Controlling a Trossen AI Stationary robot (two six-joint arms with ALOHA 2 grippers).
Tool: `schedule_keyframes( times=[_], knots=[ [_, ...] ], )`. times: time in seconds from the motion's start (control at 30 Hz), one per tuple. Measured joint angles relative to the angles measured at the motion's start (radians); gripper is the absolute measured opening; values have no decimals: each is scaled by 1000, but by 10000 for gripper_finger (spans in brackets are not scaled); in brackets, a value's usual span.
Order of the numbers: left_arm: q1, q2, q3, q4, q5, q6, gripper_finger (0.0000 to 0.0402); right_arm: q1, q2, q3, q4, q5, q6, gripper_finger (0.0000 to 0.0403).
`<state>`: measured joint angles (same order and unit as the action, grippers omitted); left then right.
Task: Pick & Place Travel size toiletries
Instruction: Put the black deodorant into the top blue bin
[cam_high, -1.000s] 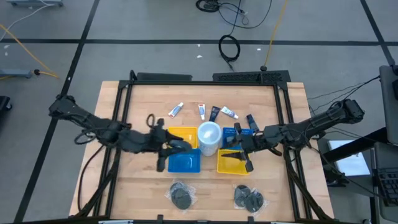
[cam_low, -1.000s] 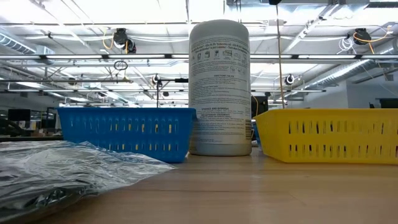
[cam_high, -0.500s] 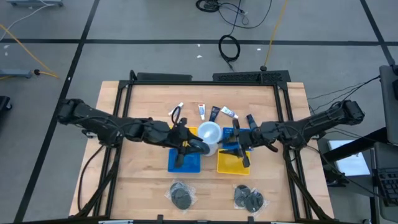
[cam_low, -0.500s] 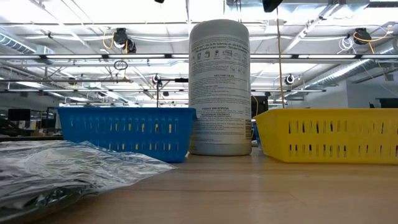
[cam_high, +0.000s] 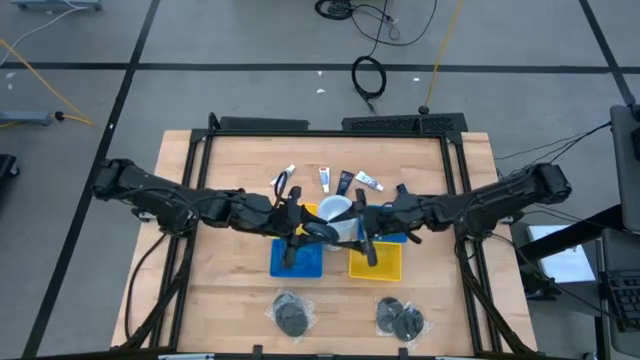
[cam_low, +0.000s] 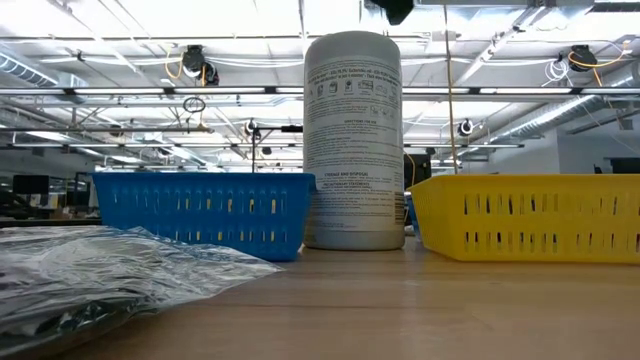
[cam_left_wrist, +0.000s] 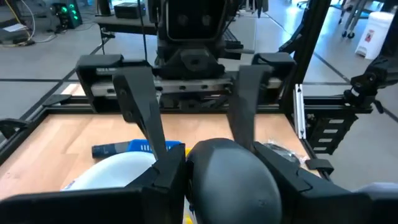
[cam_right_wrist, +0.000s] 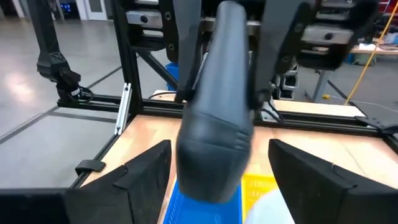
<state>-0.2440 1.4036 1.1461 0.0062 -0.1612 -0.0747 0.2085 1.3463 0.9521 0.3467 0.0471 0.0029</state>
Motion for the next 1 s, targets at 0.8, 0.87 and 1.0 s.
schedule_keyframes(
  times=[0.8, 0.87, 1.0],
  knots=[
    [-2, -1, 1, -10, -14, 23, 134, -12, 147, 122, 4, 4, -10, 187],
    [-3, 0, 1, -13, -19, 22, 134, -12, 148, 122, -8, 6, -12, 187],
    [-3, 1, 0, -8, -22, 12, 169, -12, 147, 122, -14, 3, -18, 187]
  ],
)
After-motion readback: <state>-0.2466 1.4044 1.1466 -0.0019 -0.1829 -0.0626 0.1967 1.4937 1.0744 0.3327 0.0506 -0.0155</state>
